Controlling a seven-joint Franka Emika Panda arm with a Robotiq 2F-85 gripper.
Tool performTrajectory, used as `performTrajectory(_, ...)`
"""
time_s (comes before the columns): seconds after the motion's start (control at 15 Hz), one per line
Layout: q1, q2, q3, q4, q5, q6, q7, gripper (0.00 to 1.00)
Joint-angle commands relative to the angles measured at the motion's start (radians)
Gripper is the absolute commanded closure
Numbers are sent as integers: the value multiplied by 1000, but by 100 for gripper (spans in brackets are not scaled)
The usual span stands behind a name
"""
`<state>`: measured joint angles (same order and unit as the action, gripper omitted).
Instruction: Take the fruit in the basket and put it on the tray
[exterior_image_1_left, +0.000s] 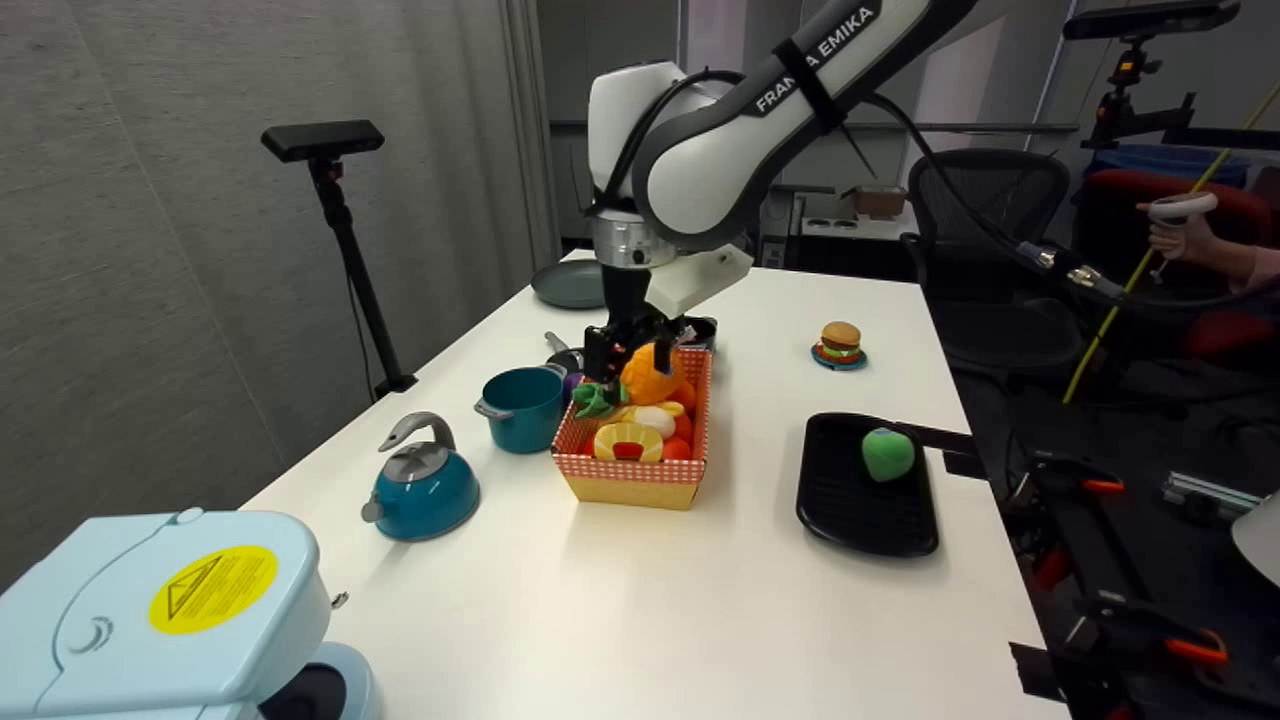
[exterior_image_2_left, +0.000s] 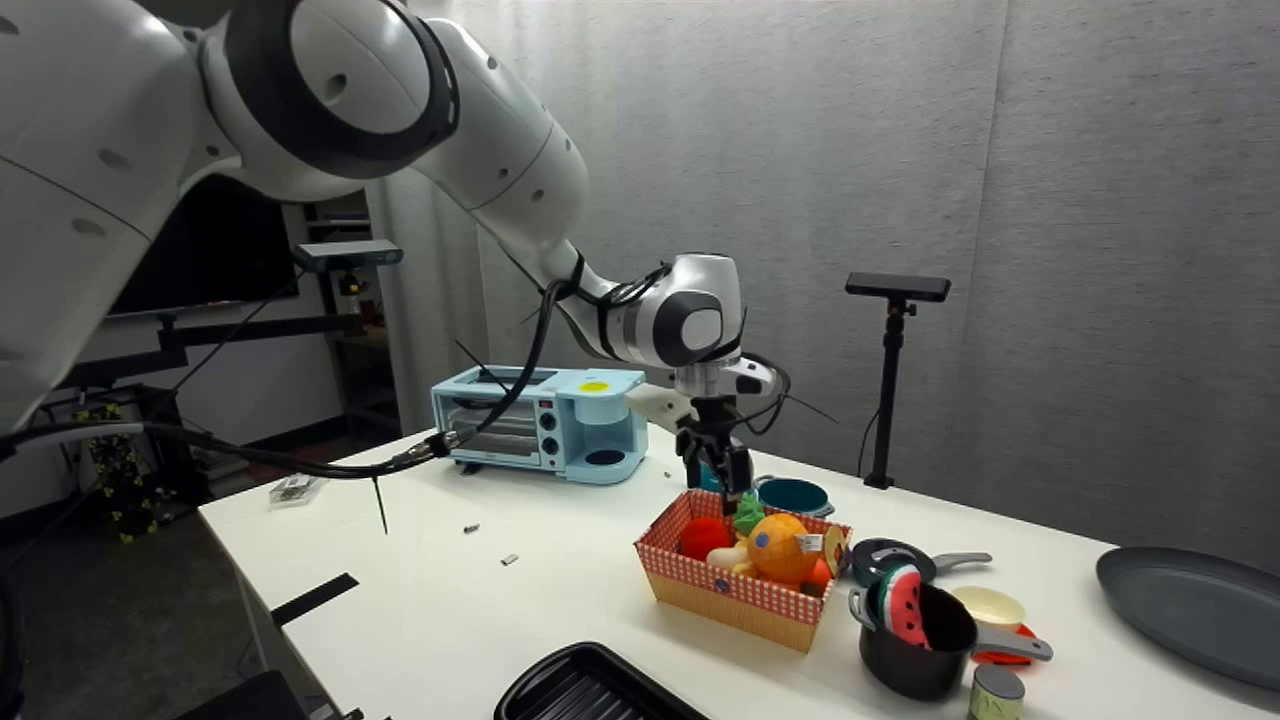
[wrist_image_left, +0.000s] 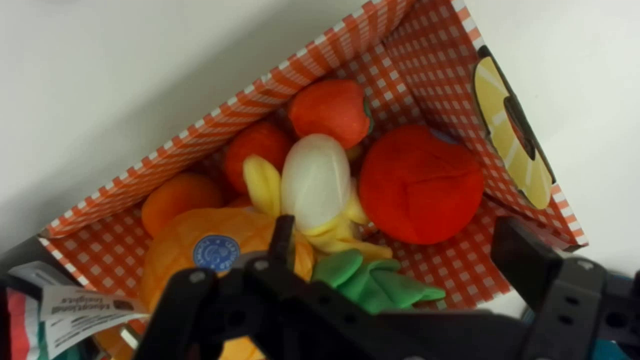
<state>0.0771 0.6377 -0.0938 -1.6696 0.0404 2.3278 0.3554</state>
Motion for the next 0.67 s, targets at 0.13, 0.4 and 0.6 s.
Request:
performTrajectory(0.13,12,67,-2,55,-19,2,16,0)
performTrajectory(0.4,24,109,-6,65,-24,11,21,0)
performTrajectory(0.6,34,144,-8,80,-30,21,21,0)
